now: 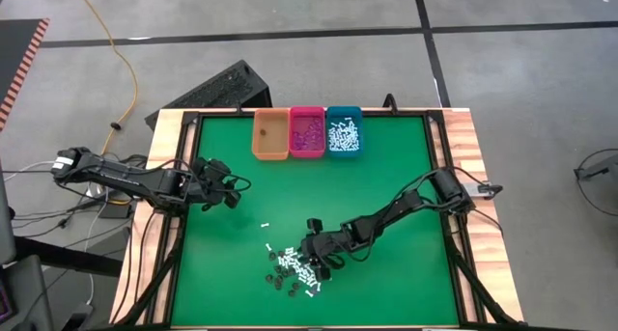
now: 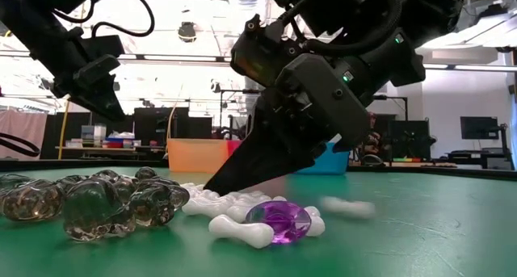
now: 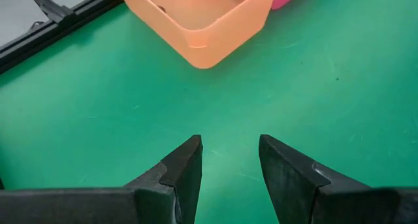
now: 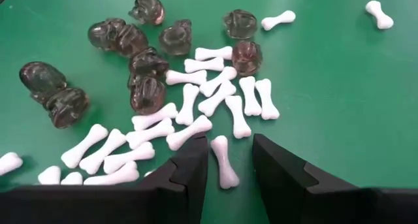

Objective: Sort Halloween decoration
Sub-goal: Put the white bone toy into the blue bin

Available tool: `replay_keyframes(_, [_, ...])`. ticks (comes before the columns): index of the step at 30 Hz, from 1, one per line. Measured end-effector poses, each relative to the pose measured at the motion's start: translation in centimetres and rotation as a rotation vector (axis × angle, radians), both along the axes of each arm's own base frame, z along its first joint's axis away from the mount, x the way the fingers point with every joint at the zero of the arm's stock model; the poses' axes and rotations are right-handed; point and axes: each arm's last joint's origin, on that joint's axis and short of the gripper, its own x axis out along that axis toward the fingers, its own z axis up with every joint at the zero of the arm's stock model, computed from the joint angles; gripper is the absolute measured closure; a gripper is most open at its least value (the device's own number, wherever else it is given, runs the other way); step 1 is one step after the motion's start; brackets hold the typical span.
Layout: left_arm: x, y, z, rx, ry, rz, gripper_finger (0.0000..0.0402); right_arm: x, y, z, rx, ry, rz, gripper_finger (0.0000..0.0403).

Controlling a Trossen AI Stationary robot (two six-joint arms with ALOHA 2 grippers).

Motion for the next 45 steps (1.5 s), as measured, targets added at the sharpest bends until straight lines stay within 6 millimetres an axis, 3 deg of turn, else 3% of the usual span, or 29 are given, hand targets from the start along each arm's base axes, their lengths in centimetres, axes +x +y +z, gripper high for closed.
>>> replay_keyframes(7, [0.0, 0.0, 0.0, 0.002, 0.001, 0.001, 0.0258, -0.1, 0.0, -0.1, -0.009, 0.007, -0.032, 0.0271])
replay_keyframes(16, [0.0, 0.0, 0.0, 0.005, 0.002, 0.002, 0.0258, -0.2, -0.2, -0.4, 0.01, 0.042, -0.069, 0.0386])
replay_keyframes(21, [0.0, 0.0, 0.0, 0.006, 0.002, 0.002, 0.0258, -0.4, -0.4, 0.1, -0.003, 0.042, -0.121, 0.0383])
replay_keyframes(26, [0.0, 0.0, 0.0, 0.007, 0.005, 0.002, 0.0258, -0.7, -2.0, 1.7, -0.066, 0.061, -0.168, 0.0387])
replay_keyframes(33, [0.0, 0.0, 0.0, 0.012, 0.01, -0.003, 0.0258, -2.0, -6.5, 5.9, -0.179, 0.047, -0.255, 0.0387])
replay_keyframes(36, [0.0, 0.0, 0.0, 0.011, 0.01, -0.003, 0.0258, -3.8, -9.9, 7.1, -0.202, 0.033, -0.35, 0.0387])
replay_keyframes(41, [0.0, 0.0, 0.0, 0.014, 0.01, -0.001, 0.0258, -7.7, -15.9, 9.7, -0.313, -0.042, -0.658, 0.0386])
replay_keyframes(45, [0.0, 0.1, 0.0, 0.025, 0.006, 0.008, 0.0258, -9.9, -20.4, 10.6, -0.347, -0.039, -0.822, 0.038])
